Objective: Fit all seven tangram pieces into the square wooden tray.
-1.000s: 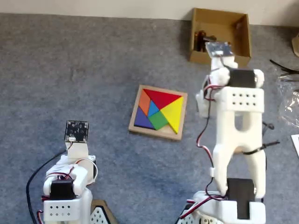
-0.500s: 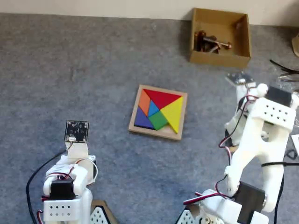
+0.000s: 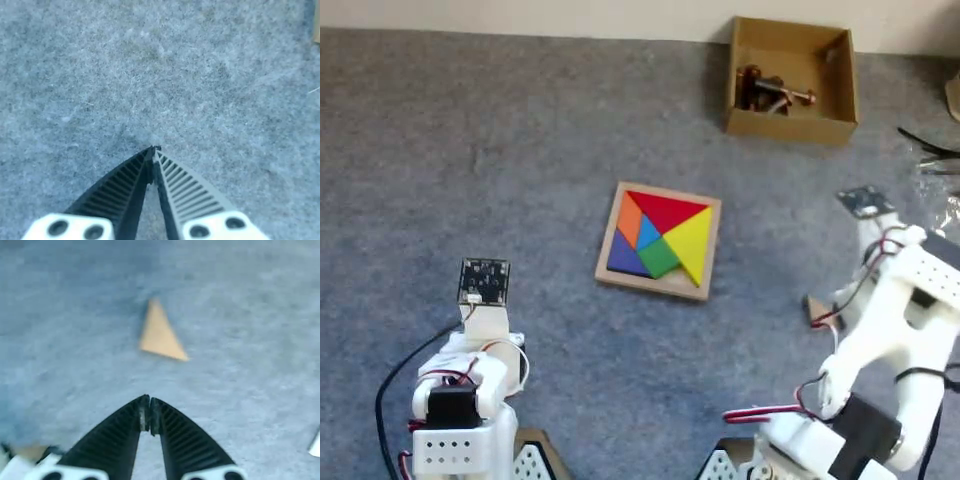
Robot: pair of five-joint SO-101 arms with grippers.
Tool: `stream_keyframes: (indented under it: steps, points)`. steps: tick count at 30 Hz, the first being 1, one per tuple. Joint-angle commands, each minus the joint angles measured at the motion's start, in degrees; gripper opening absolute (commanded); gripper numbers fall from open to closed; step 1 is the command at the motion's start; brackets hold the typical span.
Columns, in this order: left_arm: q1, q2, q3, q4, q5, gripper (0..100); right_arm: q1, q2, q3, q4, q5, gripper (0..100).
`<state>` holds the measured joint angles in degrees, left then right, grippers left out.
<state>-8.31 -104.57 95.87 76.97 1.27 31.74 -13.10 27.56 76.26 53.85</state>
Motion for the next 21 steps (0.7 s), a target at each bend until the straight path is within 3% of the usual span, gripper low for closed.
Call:
stream_keyframes:
  steps: [1, 7, 16, 21]
  points:
    - [-0.7, -0.3, 1.3, 0.4, -0.4, 1, 3.6, -2.2, 0.1, -5.1, 0.8, 0.9]
    - [-0.7, -0.3, 1.3, 0.4, -0.4, 1, 4.1, -2.2, 5.5, -9.9, 0.9, 0.9]
    - [-0.7, -0.3, 1.3, 0.4, -0.4, 1, 4.1, -2.7, 14.8, -26.8, 0.9, 0.9]
    - [-0.7, -0.3, 1.3, 0.4, -0.4, 1, 4.1, -2.7, 14.8, -23.3, 0.4, 1.0]
